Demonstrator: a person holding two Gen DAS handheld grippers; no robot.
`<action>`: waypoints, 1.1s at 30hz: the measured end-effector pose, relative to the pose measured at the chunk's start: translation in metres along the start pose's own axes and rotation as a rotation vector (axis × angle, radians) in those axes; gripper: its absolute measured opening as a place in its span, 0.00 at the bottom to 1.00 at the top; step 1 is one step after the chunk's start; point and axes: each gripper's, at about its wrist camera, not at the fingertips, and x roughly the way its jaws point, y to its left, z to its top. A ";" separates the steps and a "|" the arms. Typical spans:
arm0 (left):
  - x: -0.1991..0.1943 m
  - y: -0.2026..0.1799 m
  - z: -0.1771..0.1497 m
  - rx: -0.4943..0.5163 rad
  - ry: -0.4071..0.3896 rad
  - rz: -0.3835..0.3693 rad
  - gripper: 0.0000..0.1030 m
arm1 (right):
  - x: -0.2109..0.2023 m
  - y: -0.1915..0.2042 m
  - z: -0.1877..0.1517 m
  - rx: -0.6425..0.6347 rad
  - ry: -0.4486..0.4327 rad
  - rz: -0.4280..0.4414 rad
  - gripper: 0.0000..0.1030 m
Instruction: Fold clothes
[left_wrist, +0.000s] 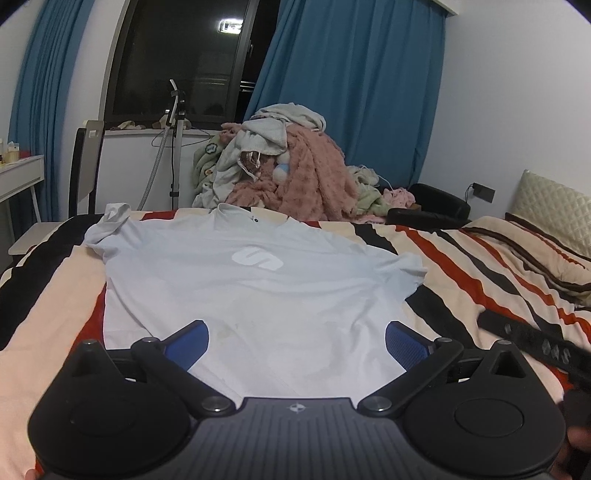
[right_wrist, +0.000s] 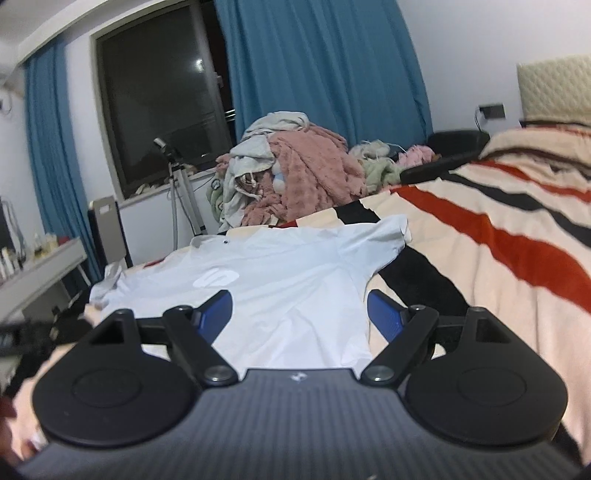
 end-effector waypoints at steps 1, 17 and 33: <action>0.000 0.000 0.000 -0.001 0.002 0.000 1.00 | 0.009 -0.002 0.004 0.019 0.005 0.011 0.77; 0.022 0.010 -0.009 -0.067 0.092 0.038 1.00 | 0.226 -0.140 0.018 0.607 0.104 0.027 0.70; 0.132 0.033 -0.001 -0.194 0.210 0.070 1.00 | 0.386 -0.175 0.008 0.457 0.004 0.061 0.70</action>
